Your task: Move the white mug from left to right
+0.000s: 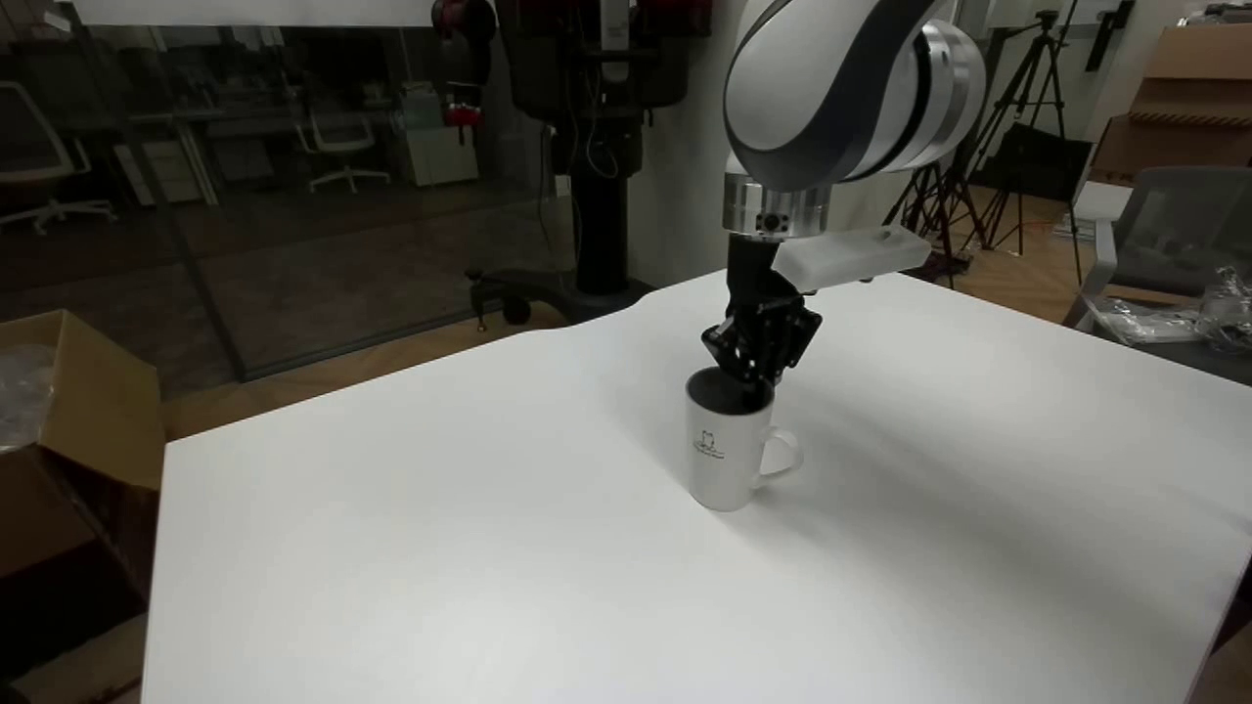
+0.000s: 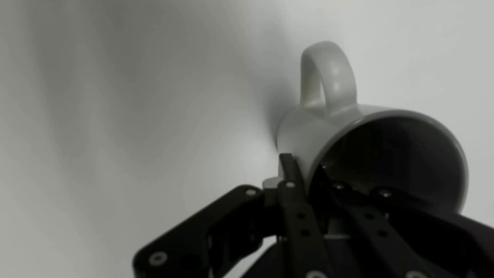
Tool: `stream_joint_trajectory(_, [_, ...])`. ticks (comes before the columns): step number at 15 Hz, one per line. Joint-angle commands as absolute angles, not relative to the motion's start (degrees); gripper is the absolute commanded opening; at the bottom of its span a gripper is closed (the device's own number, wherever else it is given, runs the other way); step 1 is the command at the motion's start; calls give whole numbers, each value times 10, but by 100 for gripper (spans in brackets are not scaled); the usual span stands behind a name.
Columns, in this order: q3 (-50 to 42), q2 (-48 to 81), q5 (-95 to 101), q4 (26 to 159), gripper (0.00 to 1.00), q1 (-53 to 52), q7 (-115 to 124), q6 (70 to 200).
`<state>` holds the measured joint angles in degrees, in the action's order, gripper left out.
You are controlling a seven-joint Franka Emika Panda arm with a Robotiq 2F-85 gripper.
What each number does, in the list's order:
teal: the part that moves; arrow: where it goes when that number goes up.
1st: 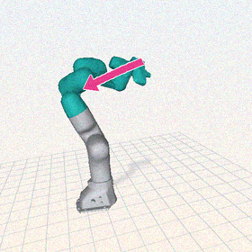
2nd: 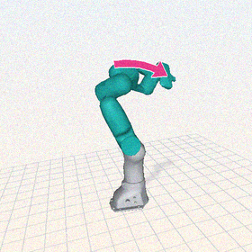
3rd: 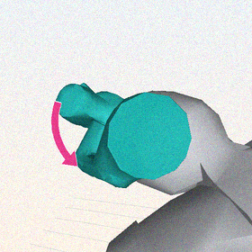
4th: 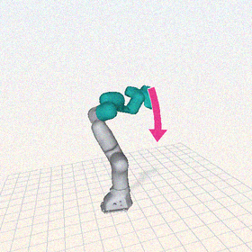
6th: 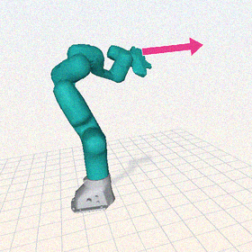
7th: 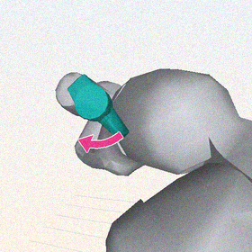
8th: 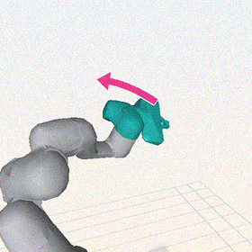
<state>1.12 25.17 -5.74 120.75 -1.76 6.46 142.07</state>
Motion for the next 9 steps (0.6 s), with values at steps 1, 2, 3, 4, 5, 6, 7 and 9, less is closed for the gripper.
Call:
stream_joint_trajectory(1, [11,252,-57,1206,9,-18,64,1419])
stream_joint_trajectory(2, [11,252,-57,1206,9,-18,64,1419])
stream_joint_trajectory(3, [11,252,-57,1206,9,-18,64,1419])
stream_joint_trajectory(4, [11,252,-57,1206,9,-18,64,1419])
stream_joint_trajectory(5, [11,252,-57,1206,2,-18,64,1419])
stream_joint_trajectory(6, [10,251,-60,1208,2,-20,74,1426])
stream_joint_trajectory(7, [4,252,-58,1207,2,-24,93,1437])
stream_joint_trajectory(9, [-13,258,-61,1198,2,-30,146,1451])
